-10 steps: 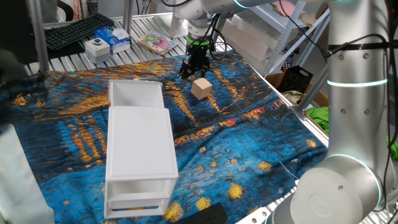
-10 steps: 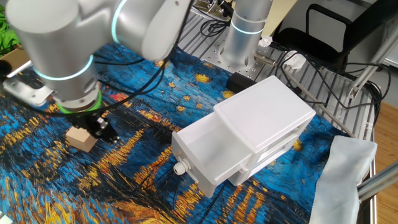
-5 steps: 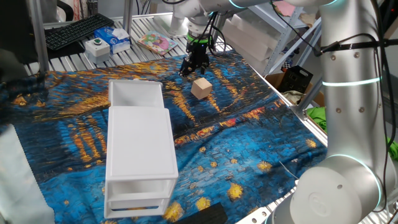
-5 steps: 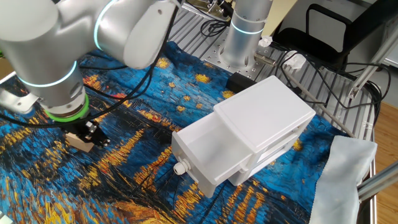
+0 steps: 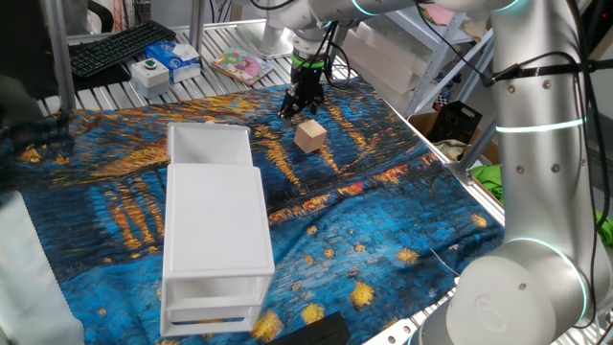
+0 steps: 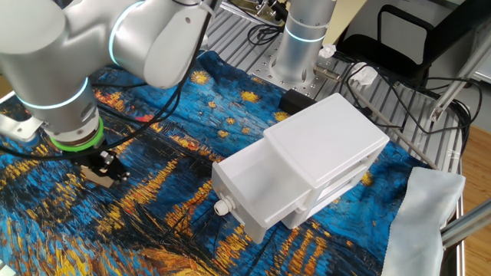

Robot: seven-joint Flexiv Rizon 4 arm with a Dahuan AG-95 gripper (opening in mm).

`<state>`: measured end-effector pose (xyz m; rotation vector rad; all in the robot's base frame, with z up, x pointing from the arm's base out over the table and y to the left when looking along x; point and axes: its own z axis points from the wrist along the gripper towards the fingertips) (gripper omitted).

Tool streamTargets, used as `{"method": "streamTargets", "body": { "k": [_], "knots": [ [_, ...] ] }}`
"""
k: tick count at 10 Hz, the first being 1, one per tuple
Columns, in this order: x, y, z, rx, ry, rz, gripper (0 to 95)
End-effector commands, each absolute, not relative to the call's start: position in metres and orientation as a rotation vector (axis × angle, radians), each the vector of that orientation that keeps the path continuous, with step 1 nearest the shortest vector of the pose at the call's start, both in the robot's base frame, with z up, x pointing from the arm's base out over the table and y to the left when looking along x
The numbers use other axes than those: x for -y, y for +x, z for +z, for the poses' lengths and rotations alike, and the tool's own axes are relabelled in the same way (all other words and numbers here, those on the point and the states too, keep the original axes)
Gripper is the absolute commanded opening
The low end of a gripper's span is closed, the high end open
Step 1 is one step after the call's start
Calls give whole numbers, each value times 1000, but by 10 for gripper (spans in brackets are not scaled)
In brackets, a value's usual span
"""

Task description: Put things in the drawer

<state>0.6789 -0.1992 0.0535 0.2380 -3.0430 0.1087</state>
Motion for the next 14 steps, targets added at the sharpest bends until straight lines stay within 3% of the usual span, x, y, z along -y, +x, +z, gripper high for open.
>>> {"method": "streamTargets", "body": {
  "k": [1, 5, 6, 14],
  "knots": [
    [202, 683, 51, 3042, 245, 106, 760],
    [205, 685, 52, 3037, 249, 89, 760],
    [205, 685, 52, 3035, 260, 89, 570],
    [205, 685, 52, 3049, 237, 87, 570]
  ]
}}
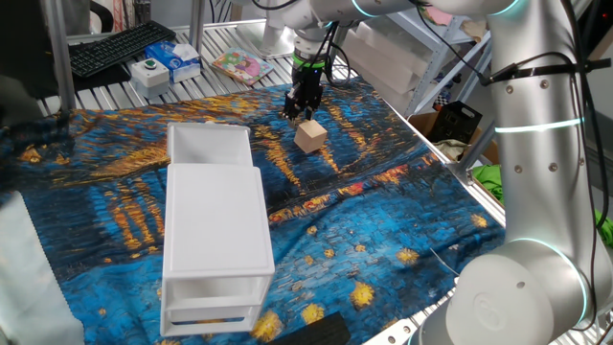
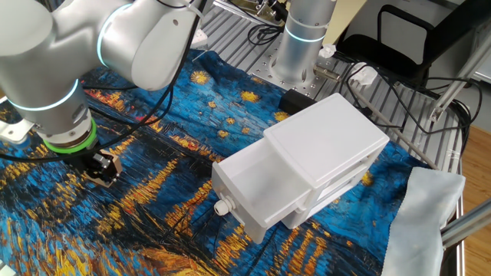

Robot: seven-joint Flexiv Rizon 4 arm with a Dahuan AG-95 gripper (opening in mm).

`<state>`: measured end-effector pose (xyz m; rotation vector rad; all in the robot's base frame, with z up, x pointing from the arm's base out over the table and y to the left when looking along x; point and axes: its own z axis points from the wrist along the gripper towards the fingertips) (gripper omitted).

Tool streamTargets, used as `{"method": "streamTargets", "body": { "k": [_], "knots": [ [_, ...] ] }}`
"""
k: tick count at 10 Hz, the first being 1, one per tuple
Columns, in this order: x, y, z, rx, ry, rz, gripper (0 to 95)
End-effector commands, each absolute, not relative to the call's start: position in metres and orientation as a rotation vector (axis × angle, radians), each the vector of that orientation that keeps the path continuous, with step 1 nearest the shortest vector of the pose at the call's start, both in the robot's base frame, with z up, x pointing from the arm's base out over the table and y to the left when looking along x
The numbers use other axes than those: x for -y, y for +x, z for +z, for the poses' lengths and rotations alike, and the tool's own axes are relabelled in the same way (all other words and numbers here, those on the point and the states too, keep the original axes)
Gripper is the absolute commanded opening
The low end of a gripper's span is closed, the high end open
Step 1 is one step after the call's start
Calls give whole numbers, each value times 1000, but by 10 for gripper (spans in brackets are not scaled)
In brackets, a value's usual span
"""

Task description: Put things in the drawer

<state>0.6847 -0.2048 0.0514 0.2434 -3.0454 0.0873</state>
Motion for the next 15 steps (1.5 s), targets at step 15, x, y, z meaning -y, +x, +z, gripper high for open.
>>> {"method": "streamTargets", "body": {
  "k": [15],
  "knots": [
    [204, 684, 57, 3054, 217, 68, 570]
  ]
}}
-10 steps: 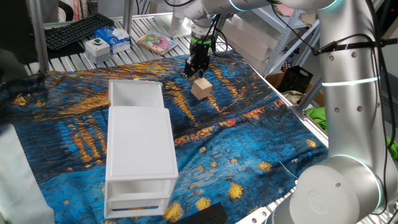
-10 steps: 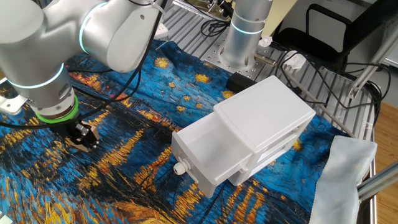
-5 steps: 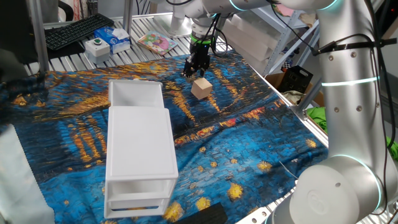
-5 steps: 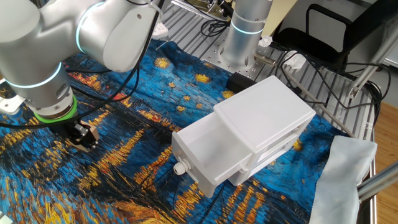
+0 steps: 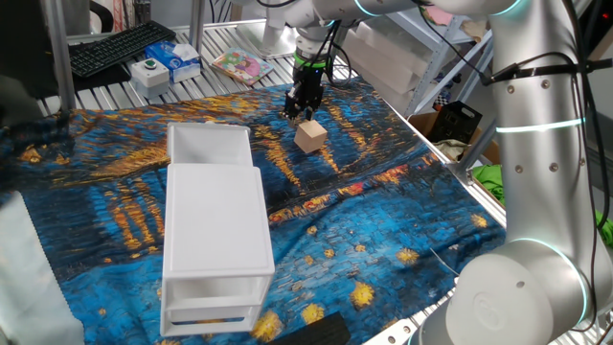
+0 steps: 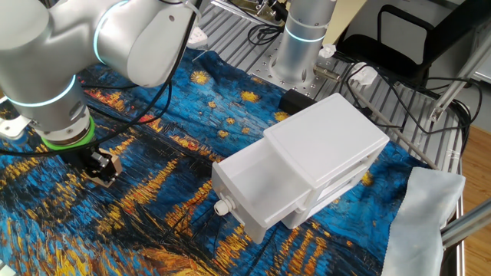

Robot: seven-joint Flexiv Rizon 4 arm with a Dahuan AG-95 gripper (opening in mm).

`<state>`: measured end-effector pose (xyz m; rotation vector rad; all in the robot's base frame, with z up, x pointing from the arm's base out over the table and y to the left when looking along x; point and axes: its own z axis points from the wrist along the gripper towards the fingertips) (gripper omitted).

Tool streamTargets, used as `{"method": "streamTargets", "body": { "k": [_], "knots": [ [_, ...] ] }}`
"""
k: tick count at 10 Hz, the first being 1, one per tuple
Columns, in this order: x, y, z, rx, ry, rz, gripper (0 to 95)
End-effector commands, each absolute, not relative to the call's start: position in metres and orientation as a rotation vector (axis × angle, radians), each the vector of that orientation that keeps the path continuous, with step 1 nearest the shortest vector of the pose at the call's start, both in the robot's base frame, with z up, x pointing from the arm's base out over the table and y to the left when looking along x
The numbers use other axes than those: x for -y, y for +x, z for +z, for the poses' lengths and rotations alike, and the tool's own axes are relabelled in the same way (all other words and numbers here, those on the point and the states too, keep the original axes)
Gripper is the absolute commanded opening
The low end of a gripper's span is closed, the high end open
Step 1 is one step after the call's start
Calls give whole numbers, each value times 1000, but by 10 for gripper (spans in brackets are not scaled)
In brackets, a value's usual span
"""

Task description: Put things in the drawer

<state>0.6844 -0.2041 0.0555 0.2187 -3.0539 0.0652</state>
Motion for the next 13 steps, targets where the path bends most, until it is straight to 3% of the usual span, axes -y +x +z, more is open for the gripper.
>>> {"method": "streamTargets", "body": {
  "k": [1, 6, 7, 8, 13],
  "knots": [
    [203, 683, 59, 3054, 215, 70, 570],
    [204, 683, 66, 3056, 220, 53, 570],
    [204, 683, 66, 3055, 233, 52, 380],
    [204, 683, 66, 3055, 281, 53, 0],
    [204, 683, 66, 3052, 322, 54, 0]
  ]
}}
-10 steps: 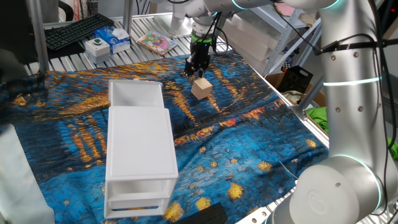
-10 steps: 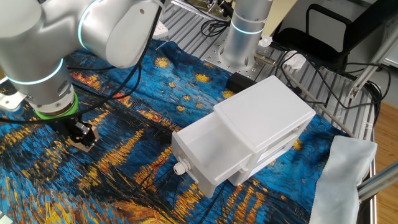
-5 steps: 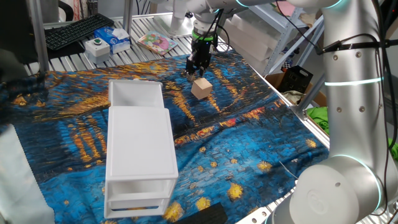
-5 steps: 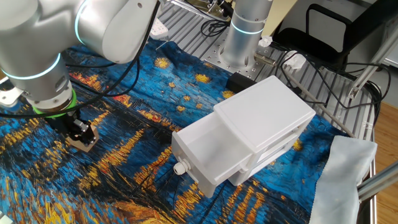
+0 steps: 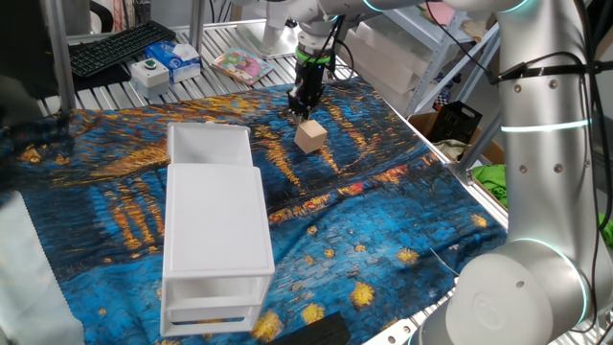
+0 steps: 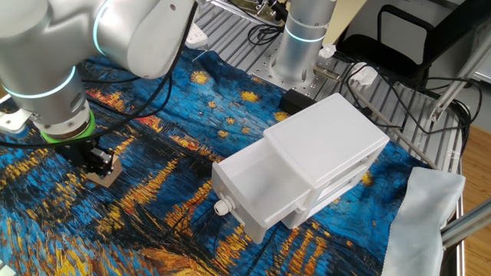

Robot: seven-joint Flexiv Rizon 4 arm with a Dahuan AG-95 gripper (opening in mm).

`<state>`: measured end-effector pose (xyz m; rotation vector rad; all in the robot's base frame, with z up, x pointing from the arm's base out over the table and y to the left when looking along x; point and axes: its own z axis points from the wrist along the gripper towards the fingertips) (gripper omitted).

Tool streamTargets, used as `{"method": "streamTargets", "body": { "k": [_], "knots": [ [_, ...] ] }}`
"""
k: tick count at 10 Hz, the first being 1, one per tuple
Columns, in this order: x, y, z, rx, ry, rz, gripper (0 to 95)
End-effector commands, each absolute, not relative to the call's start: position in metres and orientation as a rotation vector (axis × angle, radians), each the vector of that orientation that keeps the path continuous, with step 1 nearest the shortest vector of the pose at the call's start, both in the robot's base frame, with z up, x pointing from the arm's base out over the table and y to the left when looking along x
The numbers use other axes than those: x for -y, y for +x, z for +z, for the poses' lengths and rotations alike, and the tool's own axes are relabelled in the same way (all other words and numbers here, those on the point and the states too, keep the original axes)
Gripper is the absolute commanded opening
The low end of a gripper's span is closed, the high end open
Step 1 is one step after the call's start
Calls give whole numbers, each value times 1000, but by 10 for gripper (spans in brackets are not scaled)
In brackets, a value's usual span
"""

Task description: Put things in the drawer

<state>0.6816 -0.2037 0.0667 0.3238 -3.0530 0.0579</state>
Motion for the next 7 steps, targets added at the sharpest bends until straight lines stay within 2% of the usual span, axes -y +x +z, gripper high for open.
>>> {"method": "streamTargets", "body": {
  "k": [1, 7],
  "knots": [
    [204, 683, 66, 3053, 324, 54, 0],
    [204, 683, 66, 3040, 311, 62, 0]
  ]
}}
